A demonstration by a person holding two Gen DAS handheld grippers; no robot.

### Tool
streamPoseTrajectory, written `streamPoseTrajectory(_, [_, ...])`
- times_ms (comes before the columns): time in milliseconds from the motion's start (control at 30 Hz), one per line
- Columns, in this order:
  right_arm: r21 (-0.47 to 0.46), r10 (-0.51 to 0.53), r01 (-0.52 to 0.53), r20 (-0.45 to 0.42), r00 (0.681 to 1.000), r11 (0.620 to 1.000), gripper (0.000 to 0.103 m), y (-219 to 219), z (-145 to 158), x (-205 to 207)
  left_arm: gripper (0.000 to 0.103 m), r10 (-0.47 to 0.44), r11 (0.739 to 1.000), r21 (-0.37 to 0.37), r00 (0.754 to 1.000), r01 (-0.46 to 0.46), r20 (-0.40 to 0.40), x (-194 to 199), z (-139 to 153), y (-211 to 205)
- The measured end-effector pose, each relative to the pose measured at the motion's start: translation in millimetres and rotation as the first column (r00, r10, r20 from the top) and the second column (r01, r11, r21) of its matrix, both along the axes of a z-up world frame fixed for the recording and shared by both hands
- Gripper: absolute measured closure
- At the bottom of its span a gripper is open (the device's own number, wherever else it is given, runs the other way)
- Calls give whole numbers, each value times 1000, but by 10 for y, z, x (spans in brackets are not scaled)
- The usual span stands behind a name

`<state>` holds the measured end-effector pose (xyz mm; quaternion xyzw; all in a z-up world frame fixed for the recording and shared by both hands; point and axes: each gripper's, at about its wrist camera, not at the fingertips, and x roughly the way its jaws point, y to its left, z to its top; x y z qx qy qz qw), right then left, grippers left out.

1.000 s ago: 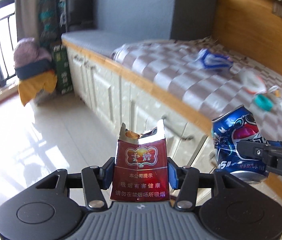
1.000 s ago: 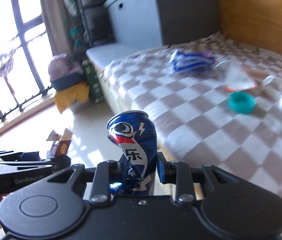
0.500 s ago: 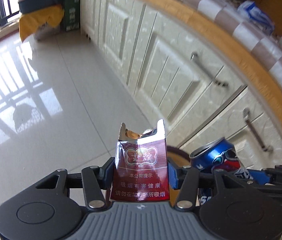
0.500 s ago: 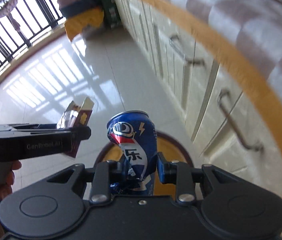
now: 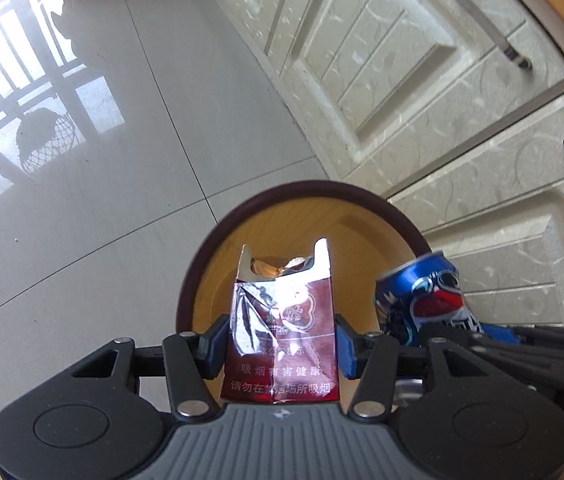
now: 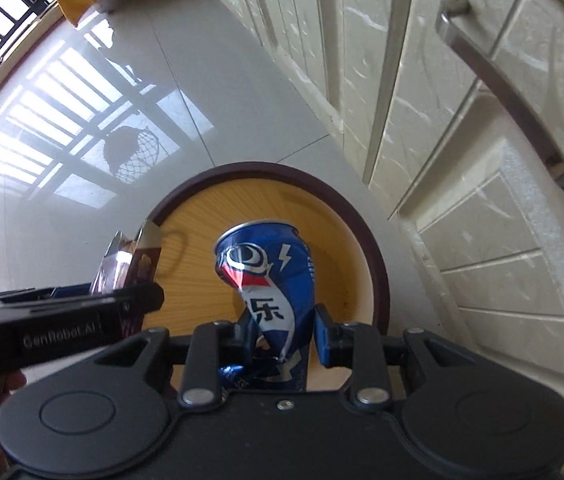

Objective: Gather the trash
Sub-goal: 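Carry the can and pack with both tools over the yellow wastebasket, then open both tools to drop the can and pack into the wastebasket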

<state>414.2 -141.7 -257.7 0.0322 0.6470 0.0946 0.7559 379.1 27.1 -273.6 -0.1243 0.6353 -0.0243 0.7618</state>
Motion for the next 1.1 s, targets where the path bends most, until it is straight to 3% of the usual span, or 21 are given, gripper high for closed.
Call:
streamPoseTrajectory(300, [-9, -42, 42, -51, 998, 999, 73, -125, -185, 16, 50, -22, 1000, -4, 999, 22, -32, 47, -108, -108])
streamPoseTrajectory(700, [20, -45, 46, -38, 998, 999, 72, -240, -158, 2, 50, -45, 999, -27, 998, 44, -48, 84, -180, -225])
streamPoseTrajectory(1100, [9, -39, 39, -49, 998, 999, 67, -262, -192, -23, 49, -75, 997, 7, 995, 76, -68, 75, -221, -180])
